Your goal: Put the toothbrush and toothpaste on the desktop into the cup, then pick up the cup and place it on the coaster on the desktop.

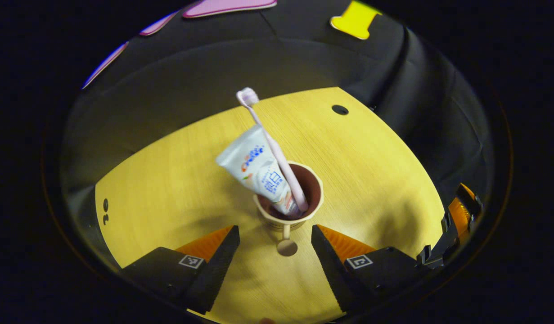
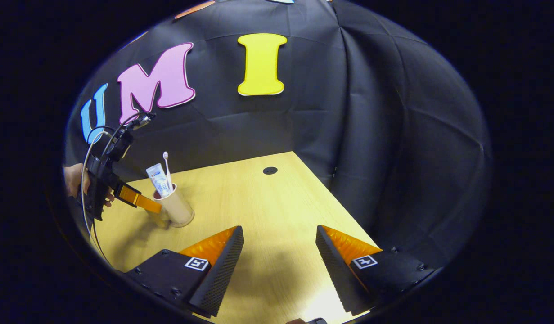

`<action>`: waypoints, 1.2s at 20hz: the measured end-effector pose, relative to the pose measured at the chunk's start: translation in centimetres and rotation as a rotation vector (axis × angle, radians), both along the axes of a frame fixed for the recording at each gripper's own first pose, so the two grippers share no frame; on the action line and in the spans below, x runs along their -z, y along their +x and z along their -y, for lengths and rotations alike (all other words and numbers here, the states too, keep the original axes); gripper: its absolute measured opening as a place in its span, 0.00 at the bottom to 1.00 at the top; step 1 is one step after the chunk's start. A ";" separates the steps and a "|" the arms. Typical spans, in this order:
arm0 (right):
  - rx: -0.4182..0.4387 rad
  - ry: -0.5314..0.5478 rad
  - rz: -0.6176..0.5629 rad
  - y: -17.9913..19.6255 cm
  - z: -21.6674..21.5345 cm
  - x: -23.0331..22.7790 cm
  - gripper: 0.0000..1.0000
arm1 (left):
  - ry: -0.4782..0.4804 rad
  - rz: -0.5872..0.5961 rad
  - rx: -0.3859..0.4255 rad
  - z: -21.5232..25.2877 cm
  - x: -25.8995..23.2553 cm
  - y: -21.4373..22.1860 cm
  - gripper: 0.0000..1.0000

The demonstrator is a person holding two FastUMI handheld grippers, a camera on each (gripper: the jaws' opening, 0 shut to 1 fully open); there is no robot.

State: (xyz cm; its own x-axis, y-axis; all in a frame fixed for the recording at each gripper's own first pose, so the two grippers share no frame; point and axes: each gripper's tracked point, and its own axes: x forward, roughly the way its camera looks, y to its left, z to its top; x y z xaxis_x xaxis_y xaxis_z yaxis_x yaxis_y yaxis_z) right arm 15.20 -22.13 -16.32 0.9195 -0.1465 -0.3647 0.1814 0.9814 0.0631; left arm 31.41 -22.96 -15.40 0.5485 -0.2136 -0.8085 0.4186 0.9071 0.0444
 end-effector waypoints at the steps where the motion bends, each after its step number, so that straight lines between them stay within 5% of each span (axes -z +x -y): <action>1: -0.012 -0.005 0.006 0.0 -0.4 -0.4 0.99 | -0.015 0.029 -0.020 -0.7 -1.3 -0.3 0.99; 10: -0.111 -0.056 0.069 -0.9 -6.4 -5.2 0.99 | -0.110 0.364 -0.159 -9.7 -12.1 -8.0 0.99; 14: -0.177 -0.076 0.087 -2.9 -10.9 -7.4 0.99 | -0.221 0.504 -0.216 -12.7 -14.0 -13.9 1.00; 24: -0.279 -0.116 0.131 -10.7 -20.8 -9.1 0.98 | -0.310 0.800 -0.332 -20.2 -16.2 -27.4 0.99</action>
State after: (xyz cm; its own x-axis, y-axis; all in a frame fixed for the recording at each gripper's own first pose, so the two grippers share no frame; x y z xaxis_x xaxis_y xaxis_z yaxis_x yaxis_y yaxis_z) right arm 4.50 -1.31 -7.18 0.9680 0.0839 -0.2364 -0.0977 0.9941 -0.0474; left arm 4.03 -2.80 0.76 0.9915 -0.0892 -0.0945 0.0841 0.9949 -0.0566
